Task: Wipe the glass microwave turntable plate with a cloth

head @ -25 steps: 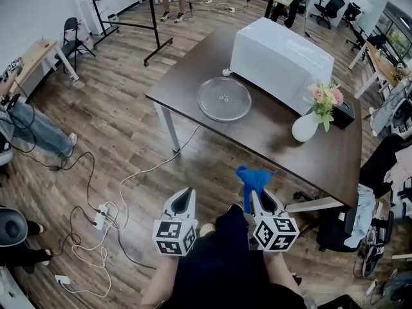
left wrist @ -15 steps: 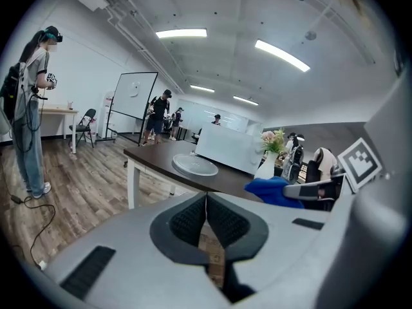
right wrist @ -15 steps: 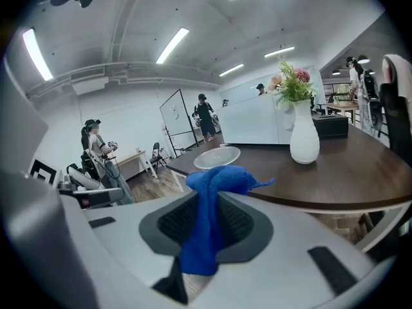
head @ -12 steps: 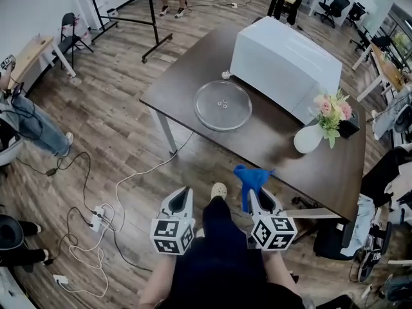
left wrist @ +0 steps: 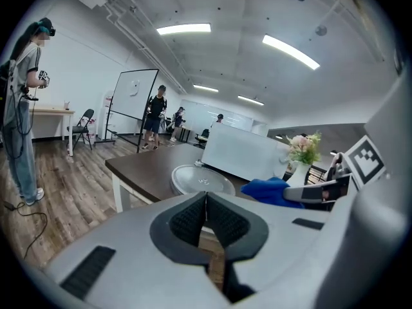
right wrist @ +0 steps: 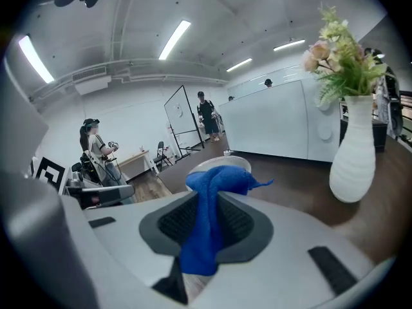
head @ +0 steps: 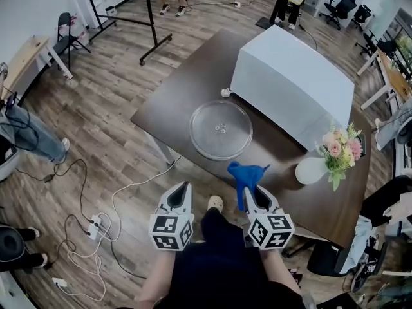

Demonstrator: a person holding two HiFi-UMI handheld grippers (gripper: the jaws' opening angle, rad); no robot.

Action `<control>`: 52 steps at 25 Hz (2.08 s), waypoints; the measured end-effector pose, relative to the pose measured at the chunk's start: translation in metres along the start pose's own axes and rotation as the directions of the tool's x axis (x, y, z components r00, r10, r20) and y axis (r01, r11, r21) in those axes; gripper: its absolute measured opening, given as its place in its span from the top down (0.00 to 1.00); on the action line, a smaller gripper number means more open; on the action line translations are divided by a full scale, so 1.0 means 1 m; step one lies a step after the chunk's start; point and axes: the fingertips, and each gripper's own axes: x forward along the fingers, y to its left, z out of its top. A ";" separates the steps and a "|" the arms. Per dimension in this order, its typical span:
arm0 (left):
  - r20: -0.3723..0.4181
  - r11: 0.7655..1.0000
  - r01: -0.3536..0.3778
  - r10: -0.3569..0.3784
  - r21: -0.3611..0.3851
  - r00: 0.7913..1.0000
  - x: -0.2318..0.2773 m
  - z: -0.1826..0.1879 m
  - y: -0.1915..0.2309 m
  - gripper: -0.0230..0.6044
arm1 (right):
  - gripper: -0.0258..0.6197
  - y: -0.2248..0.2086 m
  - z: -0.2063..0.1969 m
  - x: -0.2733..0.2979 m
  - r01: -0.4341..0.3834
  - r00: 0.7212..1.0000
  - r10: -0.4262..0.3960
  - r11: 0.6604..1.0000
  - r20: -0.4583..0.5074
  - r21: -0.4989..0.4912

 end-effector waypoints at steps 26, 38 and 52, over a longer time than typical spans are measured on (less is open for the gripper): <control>-0.109 0.999 -0.016 0.020 0.043 0.994 0.154 0.045 0.057 0.95 | 0.85 -0.043 0.073 0.137 -0.057 0.998 0.058 0.998 -0.034 0.010; -0.374 0.987 0.110 -0.060 0.113 0.926 0.191 0.016 0.087 0.96 | 0.85 -0.032 0.077 0.153 0.047 0.996 -0.046 0.999 -0.076 0.023; -0.528 0.965 0.213 -0.103 0.151 0.843 0.205 -0.007 0.088 0.96 | 0.84 -0.004 0.102 0.193 0.011 0.995 -0.023 0.992 -0.094 -0.128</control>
